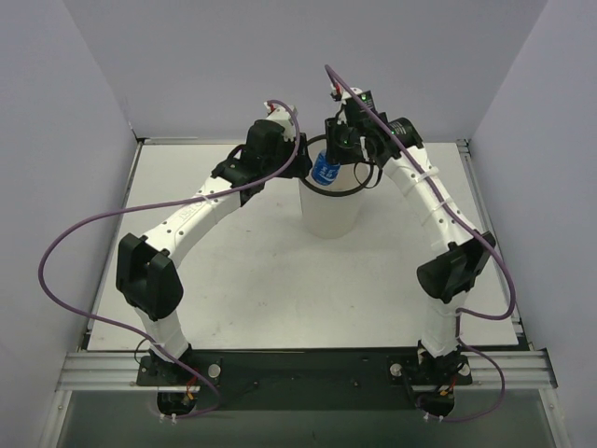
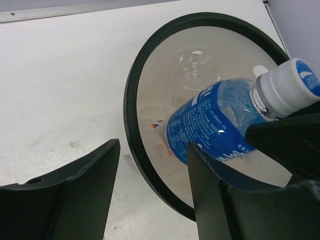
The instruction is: Put the plastic bottles in the bin
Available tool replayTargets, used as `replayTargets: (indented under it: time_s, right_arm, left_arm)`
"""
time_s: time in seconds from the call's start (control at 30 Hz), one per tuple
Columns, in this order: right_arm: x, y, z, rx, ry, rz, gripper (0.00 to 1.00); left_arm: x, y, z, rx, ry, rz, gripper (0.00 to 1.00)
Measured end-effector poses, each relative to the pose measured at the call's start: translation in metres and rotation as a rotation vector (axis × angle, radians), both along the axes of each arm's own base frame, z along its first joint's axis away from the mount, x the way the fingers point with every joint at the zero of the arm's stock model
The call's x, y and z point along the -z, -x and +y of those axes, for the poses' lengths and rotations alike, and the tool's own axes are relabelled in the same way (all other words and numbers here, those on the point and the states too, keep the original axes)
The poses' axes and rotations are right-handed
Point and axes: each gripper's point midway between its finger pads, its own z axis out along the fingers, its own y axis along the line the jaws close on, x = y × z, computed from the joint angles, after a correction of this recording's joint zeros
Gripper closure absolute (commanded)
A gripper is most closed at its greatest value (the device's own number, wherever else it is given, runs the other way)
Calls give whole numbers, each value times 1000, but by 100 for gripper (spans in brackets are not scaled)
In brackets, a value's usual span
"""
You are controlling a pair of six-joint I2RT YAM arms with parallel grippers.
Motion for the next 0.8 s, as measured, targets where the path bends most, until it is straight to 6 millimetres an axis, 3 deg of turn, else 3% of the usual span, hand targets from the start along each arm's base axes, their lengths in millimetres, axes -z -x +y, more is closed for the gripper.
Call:
replayTargets:
  time_s: [0.1, 0.13, 0.23, 0.37, 0.47, 0.63, 0.8]
  right_arm:
    - [2, -5, -1, 16, 9, -16, 62]
    - [2, -7, -2, 21, 11, -22, 49]
    - [7, -6, -7, 34, 47, -18, 36]
    - [24, 6, -19, 36, 113, 46, 32]
    - [18, 9, -24, 43, 112, 44, 31]
    - [-11, 18, -36, 62, 61, 1, 31]
    - [-54, 33, -71, 139, -58, -55, 28]
  left_arm:
    - [0, 0, 0, 0, 0, 0, 34]
    - [0, 0, 0, 0, 1, 0, 34]
    - [0, 0, 0, -1, 1, 0, 34]
    - [0, 0, 0, -1, 2, 1, 34]
    - [-2, 0, 1, -5, 3, -3, 33]
    - [-15, 1, 5, -17, 15, -21, 23]
    - [-44, 6, 20, -43, 38, -70, 19]
